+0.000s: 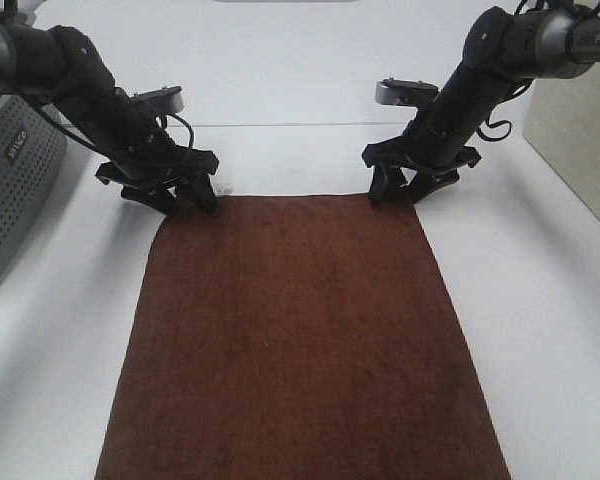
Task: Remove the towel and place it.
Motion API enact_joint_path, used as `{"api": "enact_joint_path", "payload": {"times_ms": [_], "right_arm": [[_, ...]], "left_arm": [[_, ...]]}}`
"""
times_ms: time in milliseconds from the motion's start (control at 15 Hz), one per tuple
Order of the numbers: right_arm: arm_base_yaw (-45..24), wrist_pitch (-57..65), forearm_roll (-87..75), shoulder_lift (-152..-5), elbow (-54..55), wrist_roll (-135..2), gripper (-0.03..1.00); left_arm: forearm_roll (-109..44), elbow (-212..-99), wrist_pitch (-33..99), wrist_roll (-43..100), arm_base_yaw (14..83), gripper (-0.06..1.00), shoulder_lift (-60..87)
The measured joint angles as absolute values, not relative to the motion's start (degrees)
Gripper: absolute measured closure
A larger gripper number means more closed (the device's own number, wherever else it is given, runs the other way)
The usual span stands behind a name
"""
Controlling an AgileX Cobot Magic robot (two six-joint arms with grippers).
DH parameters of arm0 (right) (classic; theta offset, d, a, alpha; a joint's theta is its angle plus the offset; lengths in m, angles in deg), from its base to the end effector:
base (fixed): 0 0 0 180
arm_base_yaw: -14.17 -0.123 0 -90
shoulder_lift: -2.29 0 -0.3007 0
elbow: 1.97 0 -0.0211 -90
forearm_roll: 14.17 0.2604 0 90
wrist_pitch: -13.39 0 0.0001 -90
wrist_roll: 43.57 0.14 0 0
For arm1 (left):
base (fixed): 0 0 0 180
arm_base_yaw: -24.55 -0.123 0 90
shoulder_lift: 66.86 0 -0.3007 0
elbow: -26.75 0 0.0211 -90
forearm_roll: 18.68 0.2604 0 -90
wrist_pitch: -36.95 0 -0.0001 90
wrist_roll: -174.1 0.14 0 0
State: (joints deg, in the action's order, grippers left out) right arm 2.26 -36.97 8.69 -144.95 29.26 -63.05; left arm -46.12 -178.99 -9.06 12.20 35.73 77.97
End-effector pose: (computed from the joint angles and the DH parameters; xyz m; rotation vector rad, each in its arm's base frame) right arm 0.5126 0.1510 0.0620 -0.4653 2.8115 0.4613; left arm 0.5061 -0.1474 0.0626 0.3091 2.8001 -0.5284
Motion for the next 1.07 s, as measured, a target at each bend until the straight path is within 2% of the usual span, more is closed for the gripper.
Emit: {"api": "enact_joint_path", "payload": {"times_ms": [67, 200, 267, 333, 1067], "right_arm": [[2.26, -36.92, 7.83, -145.0, 29.26, -62.93, 0.47], [2.26, -36.11, 7.54, -145.0, 29.26, -62.88, 0.74], [2.26, -35.25, 7.54, -145.0, 29.26, -62.88, 0.88], [2.26, -34.68, 7.43, -145.0, 29.26, -62.88, 0.95], [2.26, -33.82, 6.05, -145.0, 30.01, -62.88, 0.96]], "left_arm": [[-46.01, -178.87, -8.37, 12.2, 35.73, 0.49, 78.03], [-46.01, -178.87, -6.53, 12.32, 35.73, 0.78, 78.09], [-46.01, -178.87, -6.13, 12.89, 35.73, 0.89, 78.09], [-46.01, -178.87, -6.08, 14.03, 35.73, 0.94, 78.14], [-46.01, -178.93, -4.13, 18.1, 35.73, 0.94, 78.2]]}}
